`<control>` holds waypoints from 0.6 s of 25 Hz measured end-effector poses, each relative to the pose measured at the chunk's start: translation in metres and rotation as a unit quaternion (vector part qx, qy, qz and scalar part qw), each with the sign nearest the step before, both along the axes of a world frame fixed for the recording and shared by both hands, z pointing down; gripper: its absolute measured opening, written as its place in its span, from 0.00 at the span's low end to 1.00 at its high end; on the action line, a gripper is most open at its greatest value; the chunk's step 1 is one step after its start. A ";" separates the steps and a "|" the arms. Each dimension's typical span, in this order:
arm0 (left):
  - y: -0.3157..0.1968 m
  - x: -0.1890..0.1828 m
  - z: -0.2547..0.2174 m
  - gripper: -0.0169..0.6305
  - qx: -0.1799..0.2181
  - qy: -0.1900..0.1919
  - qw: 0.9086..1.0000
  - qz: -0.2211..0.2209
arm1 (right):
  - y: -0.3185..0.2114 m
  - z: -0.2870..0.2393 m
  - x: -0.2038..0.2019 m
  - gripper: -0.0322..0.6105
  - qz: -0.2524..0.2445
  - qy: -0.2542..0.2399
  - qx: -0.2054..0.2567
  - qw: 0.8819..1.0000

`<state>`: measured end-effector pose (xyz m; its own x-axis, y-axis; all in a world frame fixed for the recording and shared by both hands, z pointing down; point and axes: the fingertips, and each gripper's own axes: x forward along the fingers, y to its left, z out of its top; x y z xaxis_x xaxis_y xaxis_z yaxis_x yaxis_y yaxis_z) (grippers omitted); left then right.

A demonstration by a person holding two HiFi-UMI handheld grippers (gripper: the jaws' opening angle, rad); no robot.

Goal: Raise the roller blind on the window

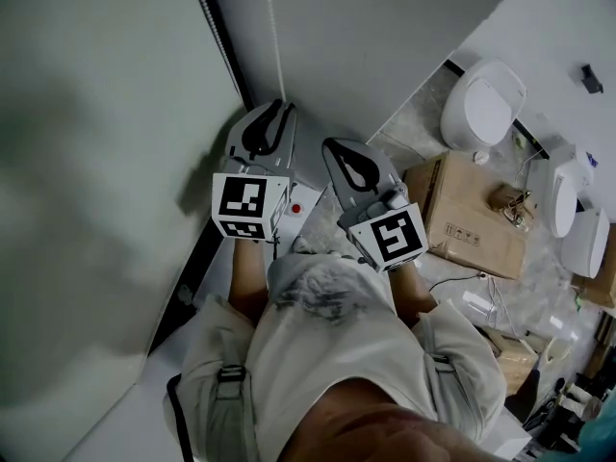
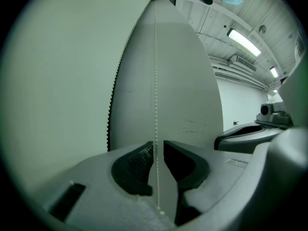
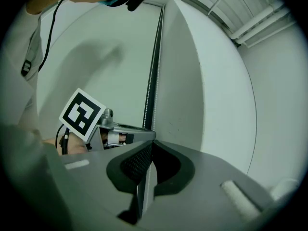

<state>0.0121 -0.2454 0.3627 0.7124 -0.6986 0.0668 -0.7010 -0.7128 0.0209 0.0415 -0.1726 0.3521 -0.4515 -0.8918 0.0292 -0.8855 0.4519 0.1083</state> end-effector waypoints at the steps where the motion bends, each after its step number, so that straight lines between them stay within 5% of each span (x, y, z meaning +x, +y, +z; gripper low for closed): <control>1: -0.001 0.001 0.001 0.14 -0.001 -0.001 1.000 0.001 | 0.000 0.000 0.000 0.06 0.002 0.001 0.000 1.000; 15: -0.006 0.004 0.013 0.06 -0.011 0.013 1.000 0.020 | 0.002 0.007 0.008 0.06 0.024 0.017 -0.018 0.999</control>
<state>0.0158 -0.2518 0.3754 0.7414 -0.6680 0.0637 -0.6710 -0.7395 0.0549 0.0491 -0.1708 0.3595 -0.4070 -0.9102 0.0764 -0.9022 0.4136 0.1219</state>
